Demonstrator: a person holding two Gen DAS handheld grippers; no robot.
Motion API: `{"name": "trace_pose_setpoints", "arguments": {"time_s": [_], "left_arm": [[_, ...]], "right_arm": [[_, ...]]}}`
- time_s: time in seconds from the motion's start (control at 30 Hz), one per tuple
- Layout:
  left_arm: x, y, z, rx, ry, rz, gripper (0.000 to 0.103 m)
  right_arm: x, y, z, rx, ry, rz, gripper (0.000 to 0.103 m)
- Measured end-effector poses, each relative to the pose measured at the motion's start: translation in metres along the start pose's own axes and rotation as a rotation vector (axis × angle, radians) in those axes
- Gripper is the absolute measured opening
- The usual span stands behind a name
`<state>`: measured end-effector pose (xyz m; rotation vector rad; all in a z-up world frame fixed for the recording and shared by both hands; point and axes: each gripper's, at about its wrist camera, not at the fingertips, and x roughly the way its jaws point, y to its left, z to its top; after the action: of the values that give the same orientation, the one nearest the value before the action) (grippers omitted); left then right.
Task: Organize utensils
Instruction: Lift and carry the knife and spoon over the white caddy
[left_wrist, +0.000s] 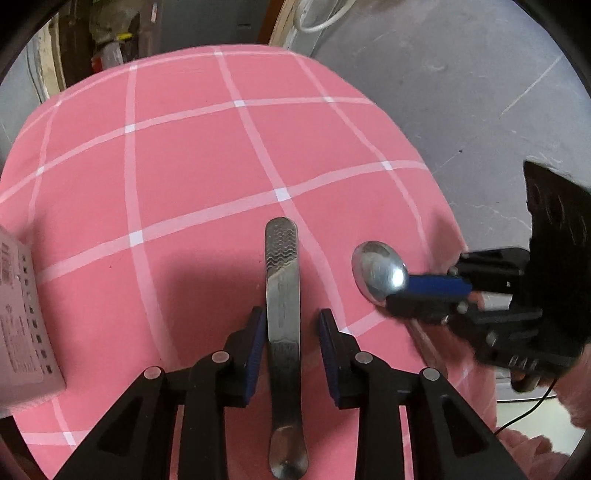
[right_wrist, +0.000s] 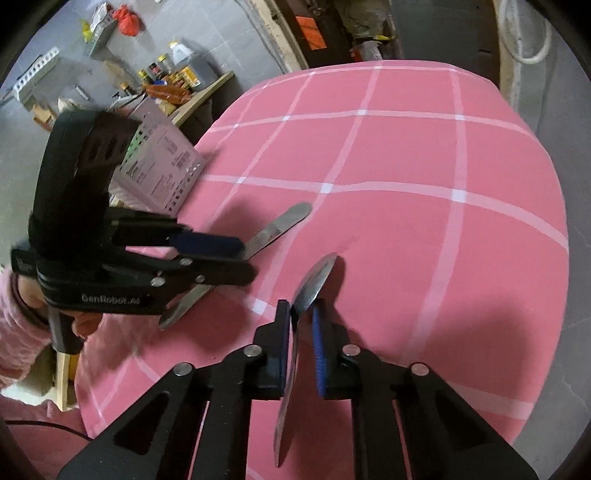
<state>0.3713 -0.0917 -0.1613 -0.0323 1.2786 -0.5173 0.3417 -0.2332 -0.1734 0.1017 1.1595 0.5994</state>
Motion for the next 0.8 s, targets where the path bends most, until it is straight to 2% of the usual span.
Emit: {"name": "trace_pose_setpoints", "arguments": {"time_s": [0.1,0.3,0.5,0.6,0.7,0.8], "left_arm": [[-0.001,-0.003,0.000,0.005,0.024,0.027,0.017],[-0.002,0.006,0.002,-0.048,0.032,-0.008,0.017],[-0.018,0.015,-0.013,-0.103,0.011,-0.081,0.017],[-0.028,0.012,-0.031,-0.111,-0.036,-0.111,0.017],[-0.047,0.008,-0.050,-0.120,-0.135,-0.135,0.017],[-0.066,-0.003,-0.064,-0.102,-0.227,-0.118,0.017]], "right_arm": [[0.003,0.007,-0.003,-0.008,0.009,-0.006,0.003],[-0.005,0.006,-0.015,0.036,-0.016,-0.001,0.002],[-0.030,-0.004,-0.026,0.133,-0.119,0.010,0.002],[-0.042,-0.002,-0.029,0.156,-0.178,0.005,0.002],[-0.053,0.003,-0.032,0.160,-0.234,-0.002,0.002],[-0.065,0.014,-0.032,0.144,-0.300,-0.014,0.002]]}}
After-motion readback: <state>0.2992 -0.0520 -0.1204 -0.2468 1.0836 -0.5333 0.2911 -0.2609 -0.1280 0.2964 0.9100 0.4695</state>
